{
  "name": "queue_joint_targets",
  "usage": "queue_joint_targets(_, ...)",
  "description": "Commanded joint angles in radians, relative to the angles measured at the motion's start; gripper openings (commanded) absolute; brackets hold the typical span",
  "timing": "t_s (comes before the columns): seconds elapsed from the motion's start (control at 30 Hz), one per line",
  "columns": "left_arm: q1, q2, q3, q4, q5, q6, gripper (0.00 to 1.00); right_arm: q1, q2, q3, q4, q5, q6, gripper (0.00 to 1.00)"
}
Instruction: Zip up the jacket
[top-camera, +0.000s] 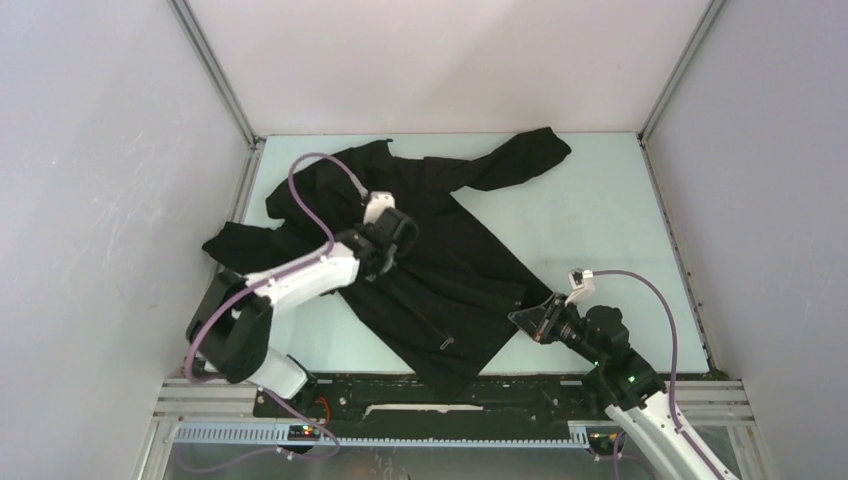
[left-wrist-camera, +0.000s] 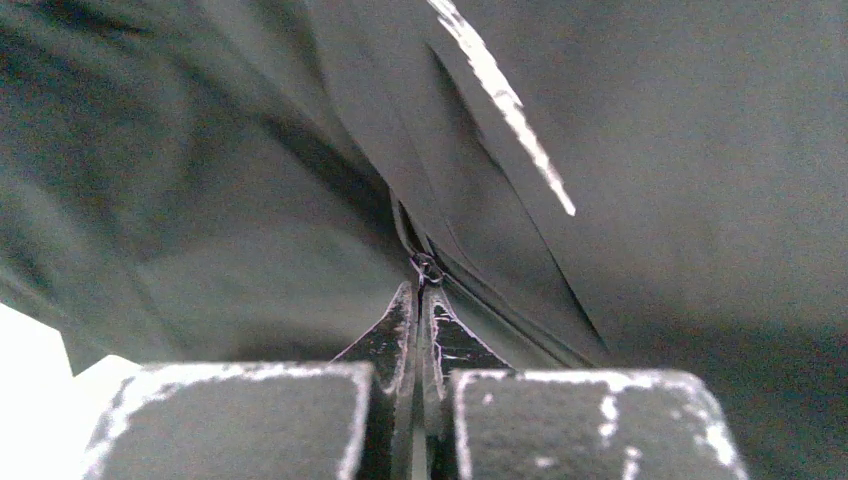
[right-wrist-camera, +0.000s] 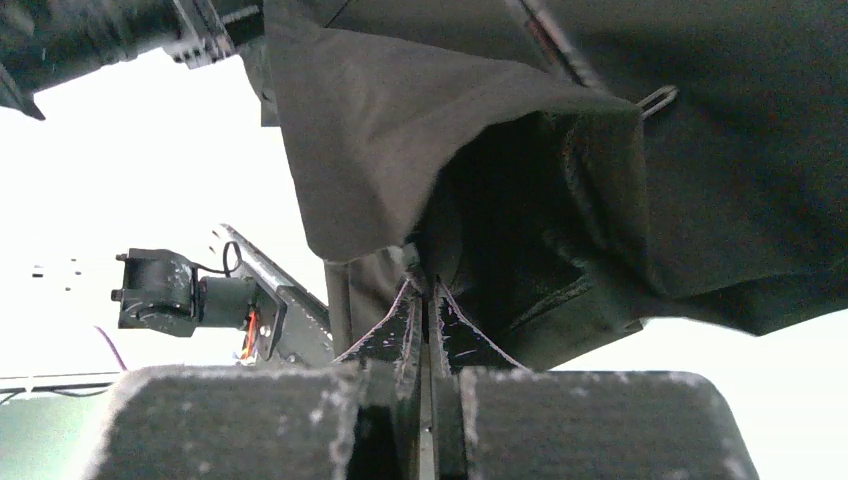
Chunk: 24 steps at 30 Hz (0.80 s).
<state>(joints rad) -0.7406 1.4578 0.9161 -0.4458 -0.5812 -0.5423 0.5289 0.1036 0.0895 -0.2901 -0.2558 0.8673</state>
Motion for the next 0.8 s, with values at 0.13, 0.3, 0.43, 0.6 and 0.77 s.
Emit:
queue_joint_targets(0.13,0.348,0.280,0.388,-0.156,-0.249,0.278,0.00,0.002,-0.004,0.042,-0.110,0.080,0.009,0.00)
queue_joint_targets(0.3,0.497,0.400,0.517,-0.053,-0.292,0.481,0.00,-0.003,-0.001,0.047,-0.118,0.108,-0.007,0.00)
queue_joint_targets(0.43,0.573,0.467,0.576,0.108,-0.372,0.665,0.00,-0.004,-0.010,0.047,-0.132,0.123,0.001,0.00)
queue_joint_targets(0.6,0.636,0.556,0.674,0.248,-0.381,0.817,0.00,-0.007,-0.008,0.047,-0.154,0.153,-0.009,0.00)
queue_joint_targets(0.77,0.654,0.653,0.739,0.349,-0.413,0.960,0.00,-0.012,0.001,0.051,-0.164,0.174,-0.012,0.00)
